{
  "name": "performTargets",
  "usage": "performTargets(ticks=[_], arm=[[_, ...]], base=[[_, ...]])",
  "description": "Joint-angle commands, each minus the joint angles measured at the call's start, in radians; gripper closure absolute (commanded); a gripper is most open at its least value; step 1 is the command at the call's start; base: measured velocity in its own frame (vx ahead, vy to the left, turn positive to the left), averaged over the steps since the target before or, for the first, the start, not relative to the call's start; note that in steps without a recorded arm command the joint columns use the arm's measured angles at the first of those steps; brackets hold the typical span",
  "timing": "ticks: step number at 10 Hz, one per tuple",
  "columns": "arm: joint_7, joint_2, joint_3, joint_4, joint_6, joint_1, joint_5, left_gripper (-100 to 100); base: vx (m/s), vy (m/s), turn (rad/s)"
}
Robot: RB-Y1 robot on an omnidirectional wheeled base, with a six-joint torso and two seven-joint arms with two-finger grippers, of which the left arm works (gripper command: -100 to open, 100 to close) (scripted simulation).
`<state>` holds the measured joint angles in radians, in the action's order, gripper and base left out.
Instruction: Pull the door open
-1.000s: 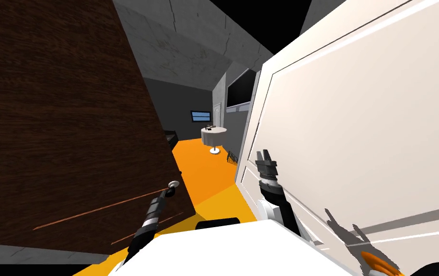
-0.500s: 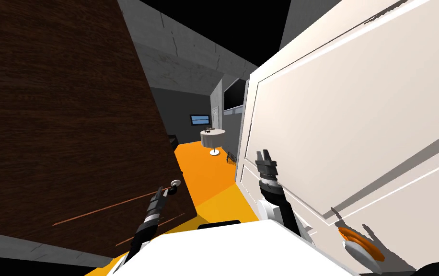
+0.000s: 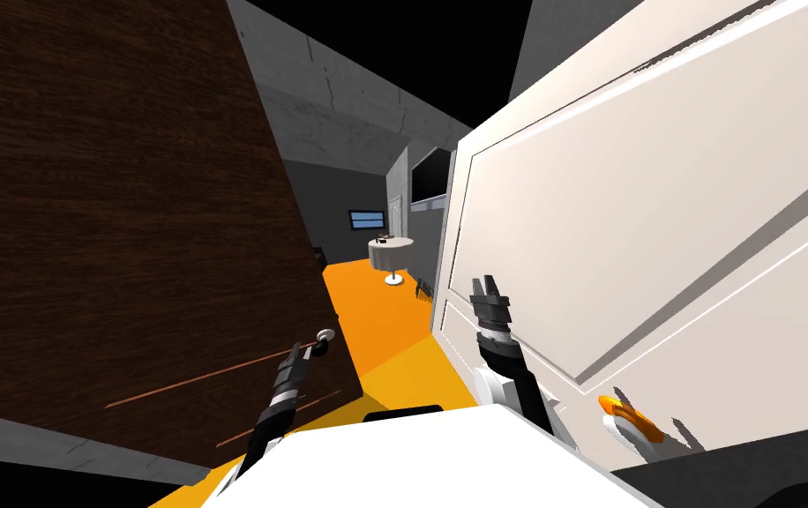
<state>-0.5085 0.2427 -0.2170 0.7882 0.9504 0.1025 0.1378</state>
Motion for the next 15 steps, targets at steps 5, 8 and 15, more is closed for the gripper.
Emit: performTargets(ticks=[5, 8, 15], arm=[[-0.100, -0.023, 0.029, -0.040, -0.014, -0.028, 0.037, -100], [-0.174, -0.034, 0.041, -0.040, -0.028, -0.041, 0.072, -100], [-0.328, -0.055, 0.066, -0.043, -0.057, -0.068, 0.145, -100]], base=[[-0.051, 0.014, -0.029], [-0.067, 0.011, -0.039], [-0.051, 0.010, -0.030]])
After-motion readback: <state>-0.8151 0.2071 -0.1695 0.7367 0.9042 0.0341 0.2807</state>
